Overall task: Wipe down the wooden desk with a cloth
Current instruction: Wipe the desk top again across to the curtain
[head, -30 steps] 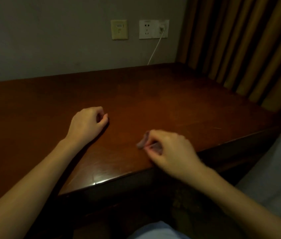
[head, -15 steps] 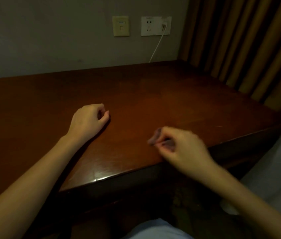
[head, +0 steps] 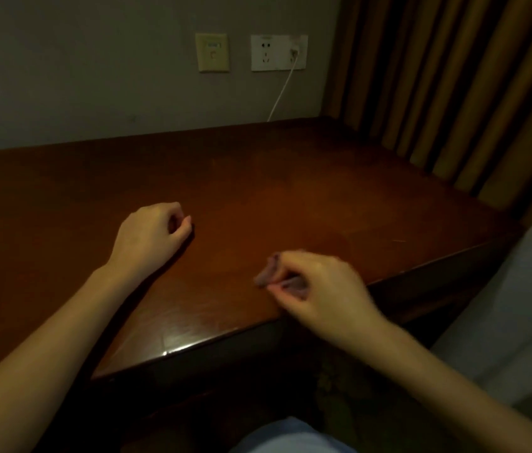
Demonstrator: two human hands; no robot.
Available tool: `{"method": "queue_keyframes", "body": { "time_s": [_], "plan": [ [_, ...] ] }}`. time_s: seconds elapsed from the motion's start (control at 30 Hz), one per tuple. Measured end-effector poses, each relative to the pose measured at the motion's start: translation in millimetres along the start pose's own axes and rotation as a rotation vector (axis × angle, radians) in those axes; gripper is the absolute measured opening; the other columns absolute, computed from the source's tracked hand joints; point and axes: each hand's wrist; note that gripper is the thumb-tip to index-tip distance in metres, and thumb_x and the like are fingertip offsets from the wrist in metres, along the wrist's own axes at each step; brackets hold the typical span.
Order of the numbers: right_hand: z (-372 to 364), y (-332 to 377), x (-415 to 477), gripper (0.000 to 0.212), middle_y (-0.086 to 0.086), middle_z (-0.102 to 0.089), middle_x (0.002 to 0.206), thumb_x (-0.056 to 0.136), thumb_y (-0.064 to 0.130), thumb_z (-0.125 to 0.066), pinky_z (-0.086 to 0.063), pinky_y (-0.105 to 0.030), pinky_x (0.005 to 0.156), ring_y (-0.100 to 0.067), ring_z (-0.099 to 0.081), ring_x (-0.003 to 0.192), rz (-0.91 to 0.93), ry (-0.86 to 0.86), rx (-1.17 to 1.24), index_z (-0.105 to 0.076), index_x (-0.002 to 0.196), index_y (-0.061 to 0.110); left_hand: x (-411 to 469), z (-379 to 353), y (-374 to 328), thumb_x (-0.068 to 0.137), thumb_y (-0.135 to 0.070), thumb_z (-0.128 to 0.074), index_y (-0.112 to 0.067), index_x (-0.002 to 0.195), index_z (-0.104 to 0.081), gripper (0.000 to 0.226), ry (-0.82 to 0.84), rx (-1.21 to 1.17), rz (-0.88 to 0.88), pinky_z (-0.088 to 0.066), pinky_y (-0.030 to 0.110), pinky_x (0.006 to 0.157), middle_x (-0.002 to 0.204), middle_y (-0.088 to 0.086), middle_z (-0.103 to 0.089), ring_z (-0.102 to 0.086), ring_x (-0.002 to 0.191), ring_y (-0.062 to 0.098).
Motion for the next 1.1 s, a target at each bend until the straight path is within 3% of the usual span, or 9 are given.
{"method": "queue_keyframes", "body": {
  "time_s": [0.1,0.2,0.33,0.47,0.53,0.67,0.73,0.93,1.1],
  "plan": [
    [30,-59,15,0.016,0.026,-0.067,0.093,0.085,0.037,-0.062,-0.055,-0.036,0.073,-0.003,-0.065,0.087,-0.294,-0.157,-0.081,-0.051,0.074,0.042,1,-2,1,0.097,-0.03,-0.05,-0.016,0.08,-0.057,0.022,0.005,0.005,-0.013,-0.03,0.023,0.049,0.067,-0.004,-0.051,-0.047,0.058,0.009],
    [31,-71,46,0.013,0.015,-0.065,0.09,0.088,0.042,-0.06,-0.045,-0.028,0.067,-0.016,-0.063,0.09,-0.404,-0.225,-0.206,-0.054,0.083,0.032,-1,-1,-1,0.097,-0.029,-0.05,-0.016,0.08,-0.056,0.022,0.017,0.004,-0.005,-0.029,0.022,0.049,0.066,-0.004,-0.05,-0.047,0.057,0.008],
    [-2,-19,53,0.015,0.009,-0.067,0.093,0.086,0.048,-0.06,-0.05,-0.033,0.071,-0.019,-0.064,0.091,-0.227,-0.139,-0.166,-0.057,0.089,0.033,-3,2,-3,0.097,-0.027,-0.051,-0.014,0.08,-0.056,0.021,0.019,-0.014,0.009,-0.03,0.022,0.05,0.066,-0.003,-0.05,-0.047,0.057,0.009],
    [6,2,-5,0.023,0.018,-0.067,0.095,0.086,0.038,-0.063,-0.055,-0.032,0.073,0.0,-0.062,0.087,-0.016,-0.009,-0.005,-0.046,0.072,0.046,-3,1,-2,0.096,-0.027,-0.051,-0.013,0.082,-0.058,0.021,0.021,-0.008,0.001,-0.03,0.023,0.049,0.067,-0.002,-0.051,-0.048,0.058,0.009],
    [25,-27,-15,0.025,0.021,-0.067,0.093,0.086,0.038,-0.063,-0.056,-0.031,0.07,0.003,-0.063,0.085,-0.132,-0.078,-0.016,-0.047,0.07,0.051,-2,0,-3,0.096,-0.027,-0.051,-0.013,0.082,-0.058,0.021,0.022,-0.004,-0.001,-0.031,0.023,0.049,0.068,-0.002,-0.052,-0.048,0.059,0.01],
    [59,-87,10,0.023,0.023,-0.067,0.087,0.086,0.04,-0.063,-0.052,-0.032,0.071,-0.01,-0.064,0.087,-0.44,-0.27,-0.174,-0.05,0.067,0.036,-1,1,-4,0.096,-0.028,-0.052,-0.014,0.082,-0.058,0.021,0.018,0.009,0.005,-0.032,0.022,0.049,0.068,-0.002,-0.053,-0.049,0.059,0.01],
    [52,-88,28,0.019,0.016,-0.069,0.088,0.085,0.044,-0.061,-0.054,-0.035,0.071,-0.015,-0.065,0.087,-0.443,-0.278,-0.234,-0.053,0.072,0.034,-1,1,-5,0.096,-0.028,-0.052,-0.013,0.083,-0.059,0.021,0.02,0.009,0.004,-0.034,0.023,0.05,0.07,-0.001,-0.054,-0.051,0.06,0.012],
    [26,-31,-9,0.022,0.025,-0.067,0.092,0.087,0.032,-0.064,-0.056,-0.031,0.073,0.005,-0.063,0.087,-0.113,-0.076,0.008,-0.051,0.069,0.037,-3,2,-3,0.096,-0.026,-0.052,-0.015,0.081,-0.057,0.019,0.036,-0.024,0.0,-0.041,0.028,0.055,0.071,-0.001,-0.054,-0.052,0.063,0.013],
    [73,-101,-18,0.021,0.032,-0.067,0.083,0.082,0.032,-0.066,-0.056,-0.038,0.073,0.001,-0.066,0.085,-0.344,-0.254,-0.061,-0.053,0.066,0.037,-2,-1,-4,0.096,-0.027,-0.052,-0.015,0.084,-0.057,0.018,0.034,0.005,0.005,-0.034,0.022,0.051,0.07,-0.004,-0.051,-0.05,0.061,0.009]
  ]
}}
Point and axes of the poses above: each hand's wrist, its own x-axis towards the middle knuckle, its own z-axis out of the back of the hand, y = z × x
